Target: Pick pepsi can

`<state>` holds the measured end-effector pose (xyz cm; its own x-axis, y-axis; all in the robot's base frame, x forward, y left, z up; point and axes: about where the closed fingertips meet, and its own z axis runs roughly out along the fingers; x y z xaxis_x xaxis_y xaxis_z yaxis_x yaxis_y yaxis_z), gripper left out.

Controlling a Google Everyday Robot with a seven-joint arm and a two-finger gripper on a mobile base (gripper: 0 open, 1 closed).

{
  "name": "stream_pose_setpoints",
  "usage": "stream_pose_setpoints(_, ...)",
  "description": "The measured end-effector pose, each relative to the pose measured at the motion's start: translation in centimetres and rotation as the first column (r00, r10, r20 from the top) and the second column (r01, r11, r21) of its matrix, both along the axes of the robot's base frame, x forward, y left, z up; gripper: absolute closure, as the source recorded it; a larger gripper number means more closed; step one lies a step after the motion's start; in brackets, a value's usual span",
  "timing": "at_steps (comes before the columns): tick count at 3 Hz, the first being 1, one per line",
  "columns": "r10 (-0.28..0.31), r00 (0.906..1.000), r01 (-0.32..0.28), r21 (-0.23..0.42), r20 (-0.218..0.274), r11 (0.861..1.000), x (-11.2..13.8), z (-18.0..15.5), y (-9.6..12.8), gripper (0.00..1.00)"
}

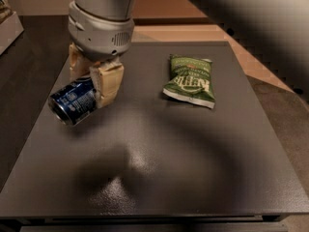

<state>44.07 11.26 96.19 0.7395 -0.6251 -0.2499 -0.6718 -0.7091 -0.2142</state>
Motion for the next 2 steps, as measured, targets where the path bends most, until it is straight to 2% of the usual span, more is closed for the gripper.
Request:
stream_pose_setpoints(1, -0.002, 0.9986, 0.001, 0.029, 0.053, 1.0, 0.7, 2.32, 0.28, 1.0)
stream_pose_setpoints(2, -0.003, 0.9985, 0.001, 0.031, 0.055, 1.0, 0.72, 2.36, 0.33, 1.0)
